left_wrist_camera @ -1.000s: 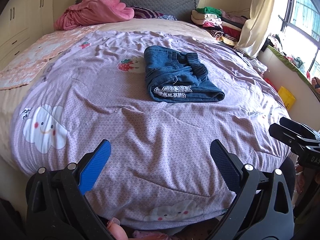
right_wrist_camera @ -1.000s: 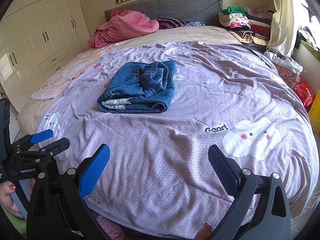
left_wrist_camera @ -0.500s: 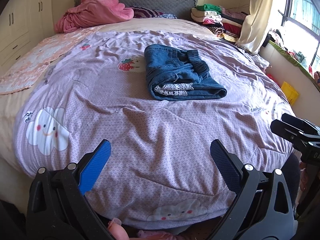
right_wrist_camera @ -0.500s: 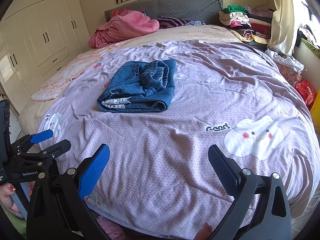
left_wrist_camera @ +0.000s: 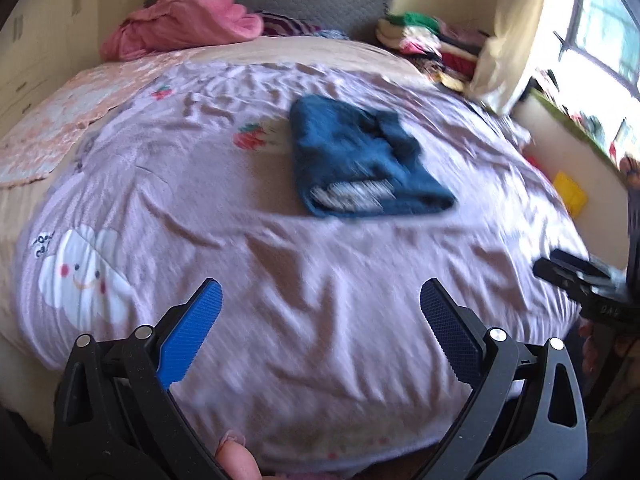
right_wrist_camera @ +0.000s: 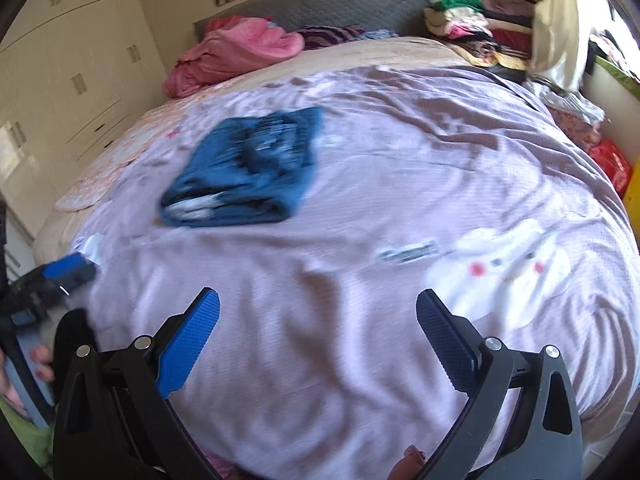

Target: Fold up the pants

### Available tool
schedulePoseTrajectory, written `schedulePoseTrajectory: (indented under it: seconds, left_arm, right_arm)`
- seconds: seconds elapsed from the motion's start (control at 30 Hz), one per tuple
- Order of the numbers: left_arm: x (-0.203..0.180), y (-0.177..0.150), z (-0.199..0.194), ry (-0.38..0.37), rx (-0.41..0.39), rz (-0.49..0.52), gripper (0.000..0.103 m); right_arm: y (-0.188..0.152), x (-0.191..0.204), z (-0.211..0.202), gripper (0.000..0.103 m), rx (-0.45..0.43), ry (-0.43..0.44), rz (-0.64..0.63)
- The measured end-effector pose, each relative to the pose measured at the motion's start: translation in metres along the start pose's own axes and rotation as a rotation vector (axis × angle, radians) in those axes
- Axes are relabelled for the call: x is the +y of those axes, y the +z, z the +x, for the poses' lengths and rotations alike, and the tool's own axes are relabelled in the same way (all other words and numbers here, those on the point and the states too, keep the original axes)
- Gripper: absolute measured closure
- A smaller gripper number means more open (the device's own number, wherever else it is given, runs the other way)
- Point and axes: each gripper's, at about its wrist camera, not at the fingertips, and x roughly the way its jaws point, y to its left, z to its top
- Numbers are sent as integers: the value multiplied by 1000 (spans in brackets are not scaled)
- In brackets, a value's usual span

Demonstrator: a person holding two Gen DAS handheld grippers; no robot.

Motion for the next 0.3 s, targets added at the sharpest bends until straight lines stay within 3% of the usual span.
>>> schedulePoseTrajectory:
  seconds: [0.03, 0.1, 0.2, 0.3]
  left_arm:
    - [10, 10, 6, 27, 2, -8, 10]
    - [42, 36, 31, 177, 35, -3, 10]
    - [93, 68, 75, 401, 86, 11, 10]
    - [150, 97, 114, 437, 126, -88, 10]
  right_arm:
    - [6, -14, 2, 5, -10, -22, 20]
    - [20, -47, 5, 5, -29, -71, 62]
    - [49, -122, 18, 5, -33, -212, 155]
    - [71, -186, 36, 5, -9, -354, 213]
